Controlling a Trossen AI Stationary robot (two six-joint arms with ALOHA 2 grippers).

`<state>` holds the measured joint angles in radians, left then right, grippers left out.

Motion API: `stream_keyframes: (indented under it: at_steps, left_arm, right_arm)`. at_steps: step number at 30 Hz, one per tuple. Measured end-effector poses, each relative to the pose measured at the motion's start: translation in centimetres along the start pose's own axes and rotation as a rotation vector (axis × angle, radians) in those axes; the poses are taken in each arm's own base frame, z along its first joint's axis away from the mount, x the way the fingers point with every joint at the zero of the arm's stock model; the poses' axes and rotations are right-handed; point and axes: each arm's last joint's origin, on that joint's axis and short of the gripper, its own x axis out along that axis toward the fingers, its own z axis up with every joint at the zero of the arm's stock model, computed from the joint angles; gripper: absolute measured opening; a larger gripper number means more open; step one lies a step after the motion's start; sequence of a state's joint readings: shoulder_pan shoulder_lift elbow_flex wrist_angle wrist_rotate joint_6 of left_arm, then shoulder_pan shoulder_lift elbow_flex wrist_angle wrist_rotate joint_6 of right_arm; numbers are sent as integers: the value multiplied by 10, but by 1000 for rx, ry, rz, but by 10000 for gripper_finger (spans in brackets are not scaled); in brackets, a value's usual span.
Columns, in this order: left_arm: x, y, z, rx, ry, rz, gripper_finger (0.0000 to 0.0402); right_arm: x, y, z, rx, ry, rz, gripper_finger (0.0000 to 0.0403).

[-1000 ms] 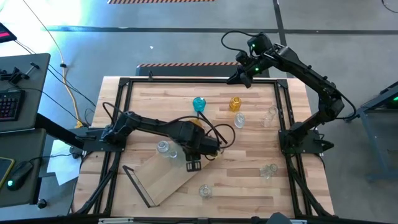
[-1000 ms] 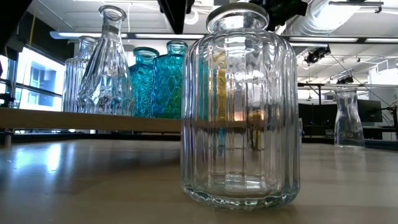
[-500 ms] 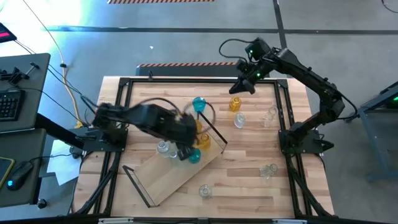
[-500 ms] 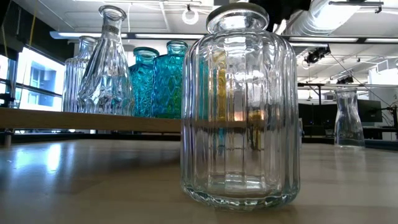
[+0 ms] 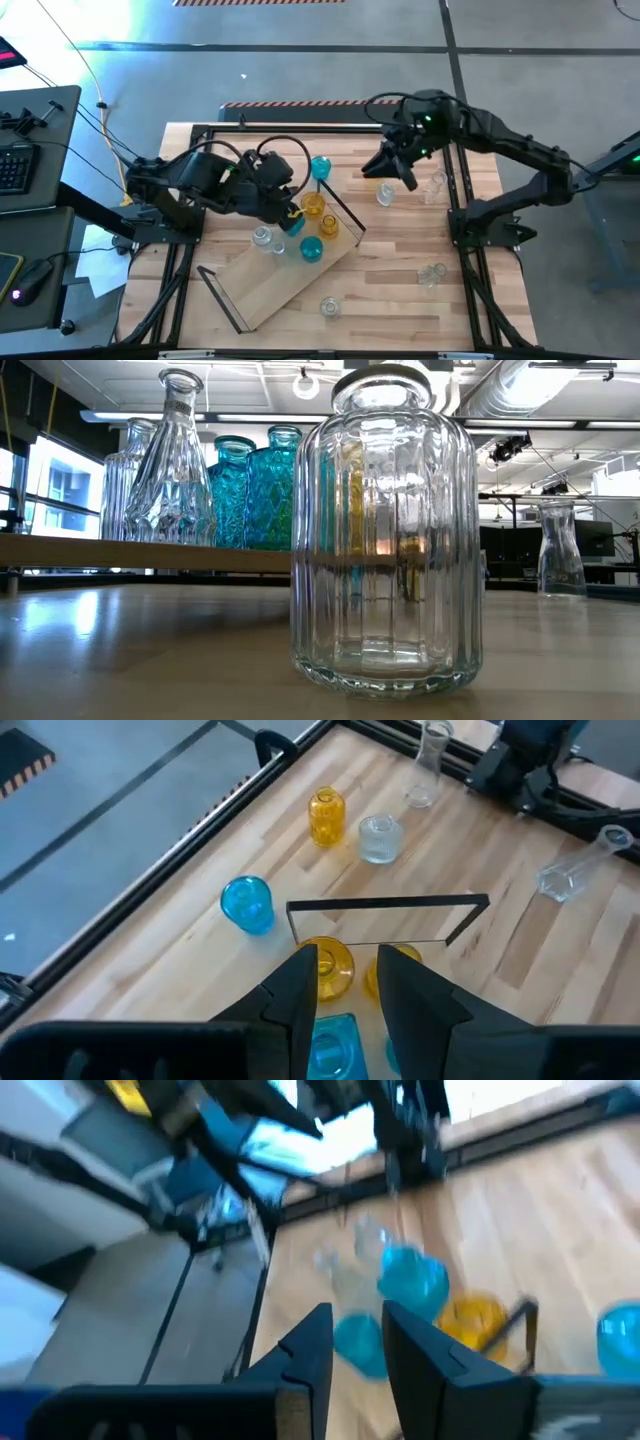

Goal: Sort vases onto shelf
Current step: Put the blue vase on the shelf aligned with the other blue vase

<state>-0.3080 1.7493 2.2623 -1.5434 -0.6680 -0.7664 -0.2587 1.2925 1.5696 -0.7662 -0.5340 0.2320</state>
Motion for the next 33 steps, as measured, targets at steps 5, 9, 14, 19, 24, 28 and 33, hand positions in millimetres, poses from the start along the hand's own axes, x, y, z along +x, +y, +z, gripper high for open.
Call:
stream_keyframes:
  at_steps: [5, 9, 14, 19, 24, 28, 33]
  left_arm:
    - [0, 1, 0, 19, -31, 36, 96]
    - [-4, 2, 2, -43, -185, 170, 96]
    - [-5, 3, 3, -137, -249, 205, 96]
    - [-5, 4, 2, -134, -238, 214, 96]
    - [-5, 4, 1, -94, -228, 215, 96]
    - [-7, 6, 2, 1, -218, 222, 96]
    - [-20, 19, 4, 92, -224, 219, 96]
  right_arm:
    - [11, 22, -1, -15, -48, -62, 44]
    - [24, 33, -6, -37, -28, -101, 6]
    - [36, 44, -11, -97, -3, -90, 4]
    - [49, 50, -15, -151, 15, -102, 1]
    - [76, 52, -14, -83, -3, -68, 0]
    - [103, 51, -16, 12, 5, -48, 0]
    - [134, 55, -18, 159, -58, -61, 0]
